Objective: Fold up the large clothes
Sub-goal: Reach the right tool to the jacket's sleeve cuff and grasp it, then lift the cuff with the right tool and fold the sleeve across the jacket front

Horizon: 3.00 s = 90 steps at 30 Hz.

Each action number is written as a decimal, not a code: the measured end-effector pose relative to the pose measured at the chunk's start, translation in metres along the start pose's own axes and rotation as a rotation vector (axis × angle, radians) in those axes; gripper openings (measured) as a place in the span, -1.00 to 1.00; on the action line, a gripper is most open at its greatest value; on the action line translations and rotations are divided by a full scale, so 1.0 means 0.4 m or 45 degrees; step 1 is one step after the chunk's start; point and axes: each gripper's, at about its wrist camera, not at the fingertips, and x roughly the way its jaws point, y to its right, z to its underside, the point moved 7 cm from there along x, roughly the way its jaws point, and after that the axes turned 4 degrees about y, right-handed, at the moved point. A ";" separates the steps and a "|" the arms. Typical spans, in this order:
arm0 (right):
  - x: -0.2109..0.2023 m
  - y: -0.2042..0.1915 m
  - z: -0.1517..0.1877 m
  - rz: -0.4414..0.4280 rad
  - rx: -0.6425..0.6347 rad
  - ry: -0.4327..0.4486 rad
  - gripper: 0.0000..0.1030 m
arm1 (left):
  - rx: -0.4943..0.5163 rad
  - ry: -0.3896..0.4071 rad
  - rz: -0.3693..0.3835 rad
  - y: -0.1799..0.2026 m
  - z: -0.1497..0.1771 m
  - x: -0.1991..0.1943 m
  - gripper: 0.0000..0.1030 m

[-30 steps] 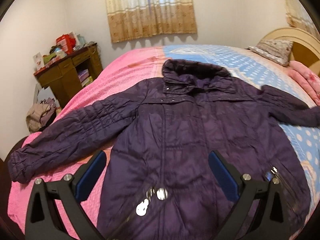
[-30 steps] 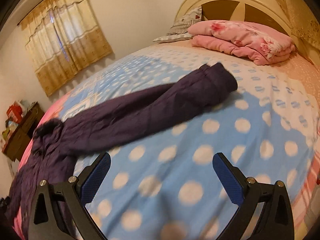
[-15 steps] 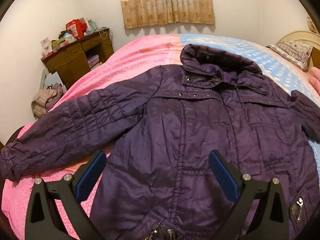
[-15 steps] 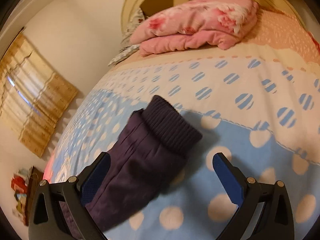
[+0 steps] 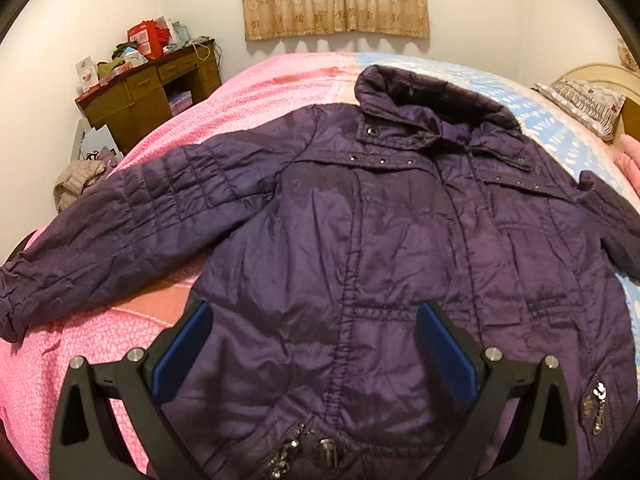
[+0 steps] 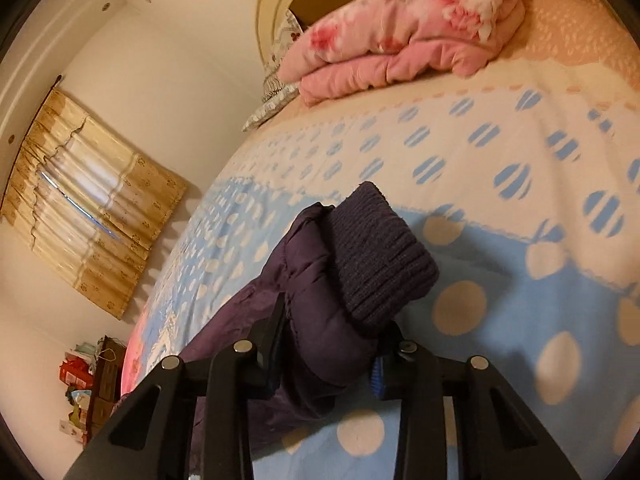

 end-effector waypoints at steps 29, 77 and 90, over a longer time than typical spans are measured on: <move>-0.316 -1.004 0.090 -0.460 -0.931 0.227 -0.41 | -0.167 0.086 0.086 -0.133 0.026 -0.106 1.00; -0.127 -0.650 0.654 -0.041 -1.614 -0.079 0.60 | -0.086 0.053 -0.018 -0.136 -0.107 0.070 1.00; 0.101 -0.713 0.786 -0.080 -1.553 -0.130 0.60 | -0.011 0.090 -0.132 -0.104 -0.099 0.098 1.00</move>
